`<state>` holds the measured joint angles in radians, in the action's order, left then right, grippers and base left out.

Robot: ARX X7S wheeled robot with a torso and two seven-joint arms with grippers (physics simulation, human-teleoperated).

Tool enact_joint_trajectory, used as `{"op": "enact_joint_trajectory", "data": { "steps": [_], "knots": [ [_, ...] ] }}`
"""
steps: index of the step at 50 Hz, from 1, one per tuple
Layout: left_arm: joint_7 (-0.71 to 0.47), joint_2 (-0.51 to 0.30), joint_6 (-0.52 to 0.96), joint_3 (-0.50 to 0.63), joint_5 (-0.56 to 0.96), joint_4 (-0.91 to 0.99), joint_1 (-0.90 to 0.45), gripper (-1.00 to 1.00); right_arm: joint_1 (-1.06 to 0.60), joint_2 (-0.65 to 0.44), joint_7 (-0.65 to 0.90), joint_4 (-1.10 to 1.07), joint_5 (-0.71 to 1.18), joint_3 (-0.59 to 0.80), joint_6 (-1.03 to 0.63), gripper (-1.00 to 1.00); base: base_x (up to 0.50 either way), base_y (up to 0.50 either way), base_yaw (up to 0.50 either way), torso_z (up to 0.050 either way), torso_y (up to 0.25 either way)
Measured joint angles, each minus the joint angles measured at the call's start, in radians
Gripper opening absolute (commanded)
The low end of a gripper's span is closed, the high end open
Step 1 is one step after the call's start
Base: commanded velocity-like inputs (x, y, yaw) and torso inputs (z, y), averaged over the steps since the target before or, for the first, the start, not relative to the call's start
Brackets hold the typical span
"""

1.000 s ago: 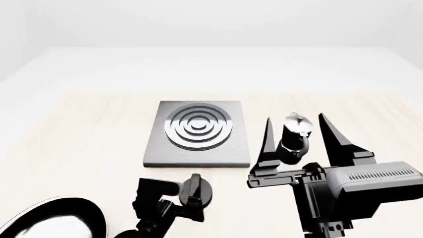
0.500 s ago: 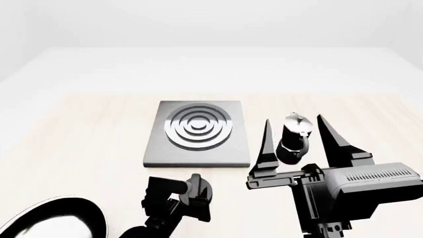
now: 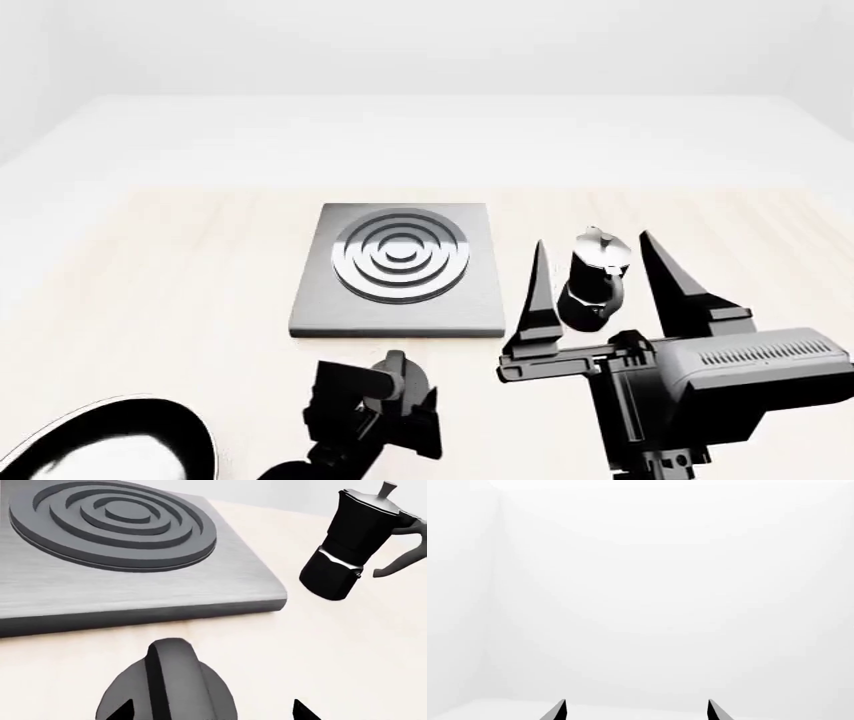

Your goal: Turn on the stove and put the moka pot on it.

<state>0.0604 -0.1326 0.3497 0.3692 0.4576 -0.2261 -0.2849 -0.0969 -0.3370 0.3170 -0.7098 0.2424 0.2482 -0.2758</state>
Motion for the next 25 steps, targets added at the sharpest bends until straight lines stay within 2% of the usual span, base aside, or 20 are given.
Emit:
{"op": "enact_joint_trajectory", "data": {
  "steps": [25],
  "knots": [
    [-0.009, -0.001, 0.038, 0.032, 0.006, 0.041, 0.014, 1.0, 0.016, -0.007, 0.004, 0.022, -0.002, 0.008, 0.038, 1.0, 0.0, 0.0, 0.0, 0.0, 0.0]
  ]
}}
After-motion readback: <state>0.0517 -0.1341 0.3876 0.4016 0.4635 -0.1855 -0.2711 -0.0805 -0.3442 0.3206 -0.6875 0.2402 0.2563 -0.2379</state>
